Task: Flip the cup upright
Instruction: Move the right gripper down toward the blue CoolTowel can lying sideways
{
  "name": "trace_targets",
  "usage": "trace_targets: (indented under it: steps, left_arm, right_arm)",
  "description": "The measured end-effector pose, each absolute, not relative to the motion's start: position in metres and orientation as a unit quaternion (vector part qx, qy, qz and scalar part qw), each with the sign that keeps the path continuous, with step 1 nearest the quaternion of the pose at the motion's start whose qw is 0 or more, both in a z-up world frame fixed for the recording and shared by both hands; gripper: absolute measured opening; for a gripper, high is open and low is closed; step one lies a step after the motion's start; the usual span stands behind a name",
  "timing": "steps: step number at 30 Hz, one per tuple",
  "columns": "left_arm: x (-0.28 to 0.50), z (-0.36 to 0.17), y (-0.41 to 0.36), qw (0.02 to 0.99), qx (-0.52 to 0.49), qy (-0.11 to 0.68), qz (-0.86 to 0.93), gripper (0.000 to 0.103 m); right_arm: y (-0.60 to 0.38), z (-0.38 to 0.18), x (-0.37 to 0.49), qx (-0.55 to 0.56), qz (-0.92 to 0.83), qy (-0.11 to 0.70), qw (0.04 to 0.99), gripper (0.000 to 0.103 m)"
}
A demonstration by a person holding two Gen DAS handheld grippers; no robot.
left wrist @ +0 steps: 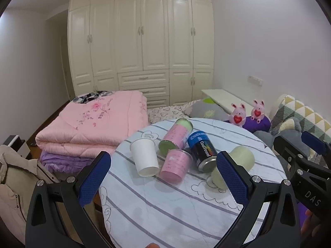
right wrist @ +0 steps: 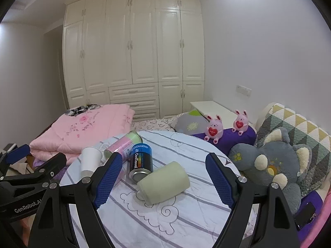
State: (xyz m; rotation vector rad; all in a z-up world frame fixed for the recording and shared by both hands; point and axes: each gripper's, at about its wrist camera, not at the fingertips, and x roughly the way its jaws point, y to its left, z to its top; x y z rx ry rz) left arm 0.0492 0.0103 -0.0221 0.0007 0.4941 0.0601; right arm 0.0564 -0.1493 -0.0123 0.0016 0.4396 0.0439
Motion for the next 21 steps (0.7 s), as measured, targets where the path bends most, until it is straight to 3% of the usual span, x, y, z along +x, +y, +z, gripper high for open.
trace_targets:
  steps: [12, 21]
  left_arm:
    - [0.119, -0.042, 0.030, 0.957, -0.011, 0.287, 0.038, 0.103]
    - [0.174, -0.068, 0.047, 0.941, -0.021, 0.334, 0.052, 0.103]
  right_arm:
    - [-0.129, -0.034, 0.128, -0.016, 0.043, 0.278, 0.959, 0.084]
    - [-0.112, -0.061, 0.202, -0.023, 0.069, 0.370, 0.926, 0.084]
